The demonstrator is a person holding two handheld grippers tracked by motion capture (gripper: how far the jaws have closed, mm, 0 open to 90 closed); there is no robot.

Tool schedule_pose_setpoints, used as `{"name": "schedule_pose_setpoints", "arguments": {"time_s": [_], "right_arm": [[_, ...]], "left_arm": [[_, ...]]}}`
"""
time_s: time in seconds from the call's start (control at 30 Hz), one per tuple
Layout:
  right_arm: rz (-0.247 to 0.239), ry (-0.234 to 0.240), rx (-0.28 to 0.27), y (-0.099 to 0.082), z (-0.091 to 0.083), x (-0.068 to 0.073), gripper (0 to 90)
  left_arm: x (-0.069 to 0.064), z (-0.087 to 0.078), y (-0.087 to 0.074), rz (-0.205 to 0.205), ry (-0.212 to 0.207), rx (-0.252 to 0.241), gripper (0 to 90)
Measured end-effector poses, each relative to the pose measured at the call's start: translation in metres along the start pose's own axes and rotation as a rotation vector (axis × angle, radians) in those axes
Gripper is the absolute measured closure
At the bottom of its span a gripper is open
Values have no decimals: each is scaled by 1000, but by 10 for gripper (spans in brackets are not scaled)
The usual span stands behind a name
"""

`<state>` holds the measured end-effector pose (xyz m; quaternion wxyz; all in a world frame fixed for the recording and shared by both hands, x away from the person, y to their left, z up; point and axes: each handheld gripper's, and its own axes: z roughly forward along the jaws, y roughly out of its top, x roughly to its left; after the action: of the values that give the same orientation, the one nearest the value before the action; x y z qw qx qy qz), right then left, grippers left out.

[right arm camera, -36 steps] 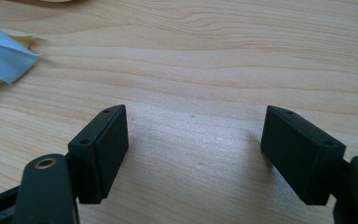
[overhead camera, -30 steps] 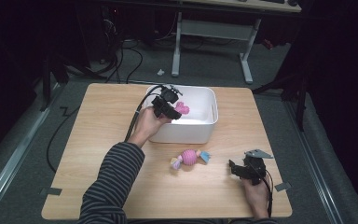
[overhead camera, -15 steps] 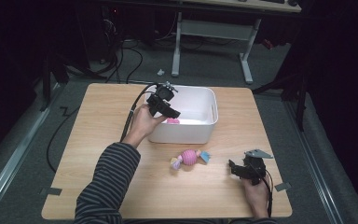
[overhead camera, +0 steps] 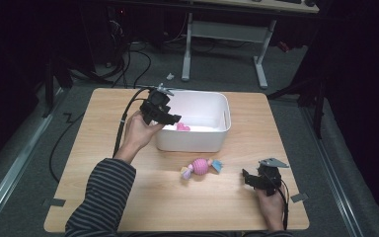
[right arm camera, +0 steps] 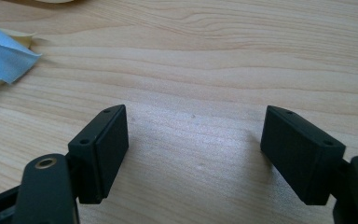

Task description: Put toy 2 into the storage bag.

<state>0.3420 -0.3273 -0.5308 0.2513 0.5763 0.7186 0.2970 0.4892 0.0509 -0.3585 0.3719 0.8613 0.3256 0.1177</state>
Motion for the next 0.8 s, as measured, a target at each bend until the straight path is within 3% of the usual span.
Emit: {"name": "schedule_pose_setpoints", "arguments": {"time_s": [0.17,0.33,0.6,0.8], "right_arm": [[2,-2,0,0,0,0,236],[4,-3,0,0,0,0,236],[4,-3,0,0,0,0,236],[4,-3,0,0,0,0,236]], "left_arm": [[3,-10,-10,-21,3,-5,417],[7,-33,-26,-30,32,-44,415],[14,-52,-49,-58,48,-79,410],[13,-65,-65,-41,80,-103,408]]}}
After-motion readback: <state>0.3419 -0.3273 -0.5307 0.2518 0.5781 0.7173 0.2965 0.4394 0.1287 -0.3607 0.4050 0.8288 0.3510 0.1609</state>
